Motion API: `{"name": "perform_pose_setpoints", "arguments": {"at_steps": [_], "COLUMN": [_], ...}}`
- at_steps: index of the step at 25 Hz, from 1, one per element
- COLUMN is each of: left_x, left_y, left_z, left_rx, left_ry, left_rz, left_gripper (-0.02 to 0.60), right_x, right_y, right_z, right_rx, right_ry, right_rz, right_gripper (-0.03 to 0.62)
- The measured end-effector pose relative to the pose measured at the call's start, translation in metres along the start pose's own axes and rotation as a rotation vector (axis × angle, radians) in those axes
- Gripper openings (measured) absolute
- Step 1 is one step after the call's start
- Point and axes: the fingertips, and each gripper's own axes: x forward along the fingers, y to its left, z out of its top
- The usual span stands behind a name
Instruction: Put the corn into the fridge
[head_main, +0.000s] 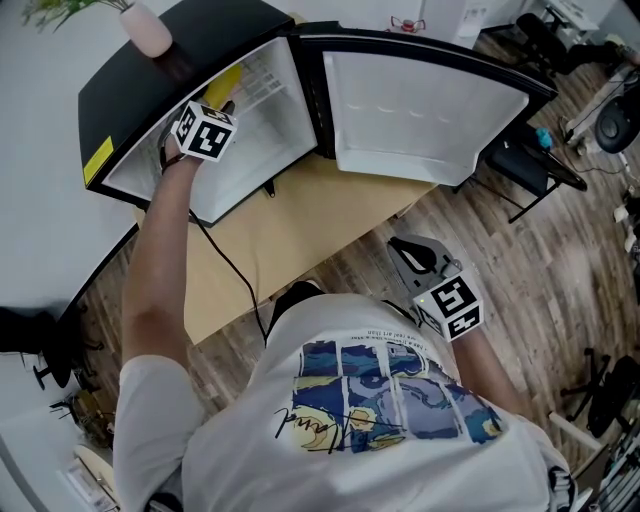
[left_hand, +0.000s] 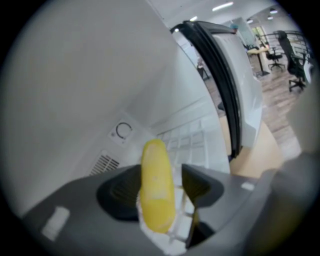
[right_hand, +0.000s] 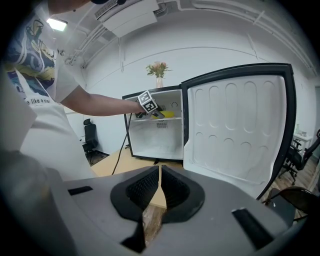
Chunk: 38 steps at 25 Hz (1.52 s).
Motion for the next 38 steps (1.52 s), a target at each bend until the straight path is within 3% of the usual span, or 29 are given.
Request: {"name": "perform_pose_setpoints", "arguments": {"at_steps": [22, 38], "left_x": [-0.032, -0.094], "left_y": [-0.010, -0.046], "left_z": [0.005, 0.013], "left_rx": [-0.004, -0.006], "left_ry": [-0.003, -0.024], "left_rz": [0.021, 0.020], "left_gripper": [0.255, 0.242], "right_x": [-0.025, -0.055], "right_y": [0.012, 0.037], "right_z": [-0.009, -0.023], "right_rx": [-0.011, -0.036], "right_ry": [-0.013, -0.018], "right_rz": [-0.004, 0.047], "right_gripper": [0.014, 0.014]}}
